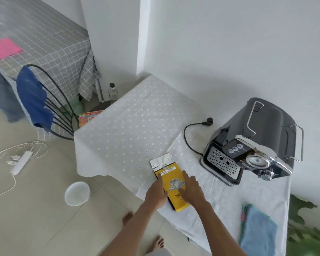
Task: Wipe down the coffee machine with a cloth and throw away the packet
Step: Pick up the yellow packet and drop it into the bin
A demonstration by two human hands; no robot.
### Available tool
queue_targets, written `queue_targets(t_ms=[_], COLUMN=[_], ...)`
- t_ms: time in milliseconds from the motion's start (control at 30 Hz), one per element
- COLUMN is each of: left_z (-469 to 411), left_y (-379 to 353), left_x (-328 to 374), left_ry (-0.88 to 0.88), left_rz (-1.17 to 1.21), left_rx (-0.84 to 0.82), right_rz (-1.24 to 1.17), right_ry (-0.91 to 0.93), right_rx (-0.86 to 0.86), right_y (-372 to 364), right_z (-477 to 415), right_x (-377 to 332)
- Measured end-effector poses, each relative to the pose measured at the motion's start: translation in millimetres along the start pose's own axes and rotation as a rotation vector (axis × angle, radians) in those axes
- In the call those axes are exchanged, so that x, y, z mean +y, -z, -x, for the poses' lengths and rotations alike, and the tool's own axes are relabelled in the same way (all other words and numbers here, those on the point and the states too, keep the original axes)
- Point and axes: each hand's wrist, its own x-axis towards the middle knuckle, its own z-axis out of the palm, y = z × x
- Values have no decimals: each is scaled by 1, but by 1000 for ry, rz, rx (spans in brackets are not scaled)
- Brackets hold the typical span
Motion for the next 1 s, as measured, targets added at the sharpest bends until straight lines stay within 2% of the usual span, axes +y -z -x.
queue_targets(t_ms=[200,533,667,1000], left_z=[-5,0,10,81], left_y=[6,69,99,154], left_x=[-8,11,4,-34], left_ry=[-16,-105,-34,152], left_rz=[181,173,164,234], left_rx=[91,374,496,819], right_rz=[-44,-248,-277,-262], right_ry=[9,187,306,750], right_rx=[77,347,336,206], right_y=[3,33,46,30], right_z=[-4,-14,-26,-22], right_x=[-2,-48,-80,-174])
